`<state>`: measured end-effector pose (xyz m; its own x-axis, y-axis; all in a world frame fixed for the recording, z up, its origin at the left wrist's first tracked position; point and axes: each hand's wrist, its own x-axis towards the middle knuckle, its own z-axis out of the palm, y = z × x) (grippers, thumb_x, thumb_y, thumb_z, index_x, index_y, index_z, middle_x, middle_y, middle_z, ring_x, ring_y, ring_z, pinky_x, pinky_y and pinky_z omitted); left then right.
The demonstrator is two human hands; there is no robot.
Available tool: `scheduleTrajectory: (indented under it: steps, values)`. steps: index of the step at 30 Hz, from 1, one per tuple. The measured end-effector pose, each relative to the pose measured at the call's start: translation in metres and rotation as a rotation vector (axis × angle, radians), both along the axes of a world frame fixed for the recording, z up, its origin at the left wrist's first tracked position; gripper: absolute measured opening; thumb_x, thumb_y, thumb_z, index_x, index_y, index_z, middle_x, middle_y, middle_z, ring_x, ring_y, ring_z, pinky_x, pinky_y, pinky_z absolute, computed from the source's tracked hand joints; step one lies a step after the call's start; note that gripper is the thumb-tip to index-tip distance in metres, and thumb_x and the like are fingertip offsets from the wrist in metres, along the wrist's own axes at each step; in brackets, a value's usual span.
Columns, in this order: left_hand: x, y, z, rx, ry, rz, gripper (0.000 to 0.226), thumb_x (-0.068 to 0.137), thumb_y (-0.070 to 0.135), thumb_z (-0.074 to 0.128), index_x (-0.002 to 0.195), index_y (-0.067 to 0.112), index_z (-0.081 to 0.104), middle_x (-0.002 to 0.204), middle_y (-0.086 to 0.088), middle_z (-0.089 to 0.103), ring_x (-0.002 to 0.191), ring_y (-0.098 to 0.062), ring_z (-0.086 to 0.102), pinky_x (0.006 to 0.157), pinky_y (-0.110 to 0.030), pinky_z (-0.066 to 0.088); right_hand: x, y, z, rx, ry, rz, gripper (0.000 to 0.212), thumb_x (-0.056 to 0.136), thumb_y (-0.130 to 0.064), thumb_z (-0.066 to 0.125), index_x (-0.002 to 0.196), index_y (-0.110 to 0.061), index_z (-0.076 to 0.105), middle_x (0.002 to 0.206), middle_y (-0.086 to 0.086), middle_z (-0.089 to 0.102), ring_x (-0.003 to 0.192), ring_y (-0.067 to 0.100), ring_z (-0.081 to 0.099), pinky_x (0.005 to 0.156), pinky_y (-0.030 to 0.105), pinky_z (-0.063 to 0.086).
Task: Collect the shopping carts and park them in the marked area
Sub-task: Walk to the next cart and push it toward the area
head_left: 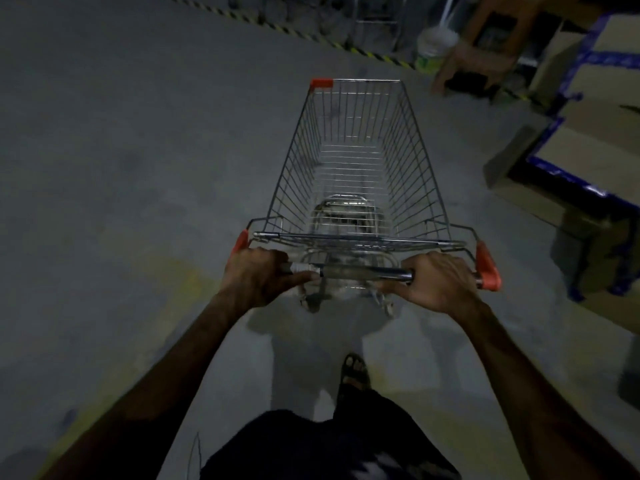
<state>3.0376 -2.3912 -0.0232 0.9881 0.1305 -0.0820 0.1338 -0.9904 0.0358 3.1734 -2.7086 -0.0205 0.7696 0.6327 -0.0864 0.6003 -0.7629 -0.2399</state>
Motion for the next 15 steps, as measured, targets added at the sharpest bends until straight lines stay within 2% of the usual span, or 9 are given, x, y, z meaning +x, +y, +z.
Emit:
scheduleTrajectory:
  steps: [3, 5, 8, 10, 13, 15]
  values:
    - [0.051, 0.037, 0.003, -0.01, -0.011, 0.061, 0.078, 0.085, 0.099, 0.022, 0.06, 0.029, 0.045, 0.056, 0.013, 0.045, 0.065, -0.017, 0.055, 0.127, -0.056, 0.017, 0.066, 0.042, -0.002, 0.093, -0.058, 0.08, 0.075, 0.072, -0.104, 0.028, 0.051, -0.033, 0.04, 0.049, -0.013, 0.05, 0.043, 0.007, 0.048, 0.045, 0.019, 0.022]
    - [0.08, 0.064, 0.002, -0.016, 0.008, 0.107, 0.081, 0.083, 0.101, 0.019, 0.061, 0.028, 0.047, 0.057, 0.013, 0.044, 0.067, -0.015, 0.046, 0.127, -0.056, 0.018, 0.105, 0.072, 0.002, 0.086, -0.073, 0.133, 0.064, 0.078, -0.097, 0.035, 0.053, -0.038, 0.033, 0.05, -0.013, 0.047, 0.045, 0.01, 0.046, 0.047, 0.019, 0.022]
    - [0.126, 0.108, 0.005, -0.028, -0.001, 0.155, 0.084, 0.078, 0.103, 0.014, 0.061, 0.029, 0.047, 0.058, 0.013, 0.041, 0.069, -0.016, 0.044, 0.125, -0.055, 0.021, 0.163, 0.117, 0.01, 0.041, -0.068, 0.165, 0.059, 0.081, -0.093, 0.042, 0.054, -0.041, 0.034, 0.051, -0.012, 0.051, 0.047, 0.008, 0.05, 0.046, 0.021, 0.027]
    - [0.154, 0.137, 0.004, -0.031, -0.002, 0.184, 0.082, 0.08, 0.103, 0.018, 0.06, 0.029, 0.047, 0.058, 0.012, 0.04, 0.068, -0.017, 0.044, 0.125, -0.053, 0.021, 0.203, 0.148, 0.008, -0.011, -0.077, 0.16, 0.064, 0.079, -0.096, 0.04, 0.054, -0.037, 0.04, 0.05, -0.011, 0.051, 0.047, 0.006, 0.051, 0.047, 0.022, 0.032]
    - [0.197, 0.186, -0.002, -0.004, -0.058, 0.187, 0.081, 0.084, 0.1, 0.026, 0.059, 0.027, 0.048, 0.056, 0.012, 0.044, 0.059, -0.013, 0.041, 0.124, -0.053, 0.023, 0.261, 0.2, 0.0, -0.069, -0.112, 0.154, 0.086, 0.074, -0.104, 0.028, 0.053, -0.025, 0.053, 0.048, -0.009, 0.053, 0.046, 0.008, 0.053, 0.05, 0.024, 0.045]
    - [0.228, 0.223, -0.004, 0.02, -0.086, 0.188, 0.084, 0.083, 0.102, 0.023, 0.057, 0.026, 0.048, 0.054, 0.01, 0.047, 0.055, -0.011, 0.041, 0.125, -0.053, 0.023, 0.295, 0.239, 0.001, -0.108, -0.13, 0.146, 0.088, 0.074, -0.103, 0.033, 0.053, -0.022, 0.056, 0.049, -0.009, 0.055, 0.05, 0.011, 0.056, 0.06, 0.027, 0.05]
